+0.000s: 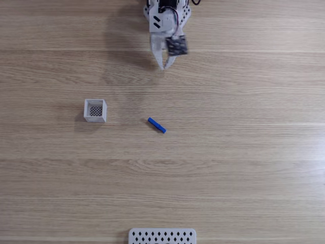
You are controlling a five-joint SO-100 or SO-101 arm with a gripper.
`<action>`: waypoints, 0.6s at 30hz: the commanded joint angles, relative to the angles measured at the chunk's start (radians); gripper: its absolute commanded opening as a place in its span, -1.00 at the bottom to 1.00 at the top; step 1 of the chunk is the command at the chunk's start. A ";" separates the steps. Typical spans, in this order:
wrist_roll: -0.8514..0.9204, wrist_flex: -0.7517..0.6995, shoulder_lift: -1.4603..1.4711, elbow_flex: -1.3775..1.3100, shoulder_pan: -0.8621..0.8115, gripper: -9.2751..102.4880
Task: Grasp a peg and put it in the crate.
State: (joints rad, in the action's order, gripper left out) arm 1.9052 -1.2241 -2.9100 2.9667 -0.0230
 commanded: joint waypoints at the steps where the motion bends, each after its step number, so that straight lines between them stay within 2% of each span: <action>1: 0.328 0.069 0.350 -0.403 -0.009 -0.85; 5: 0.615 0.067 0.770 -0.767 -0.080 -0.83; 9: 0.755 0.067 1.085 -1.080 -0.132 -0.83; 14: 0.822 0.067 1.348 -1.333 -0.156 -0.83; 18: 0.833 0.067 1.468 -1.413 -0.178 -0.80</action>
State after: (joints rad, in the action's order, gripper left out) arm 2.7228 -1.1704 -1.4634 1.7211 -0.1779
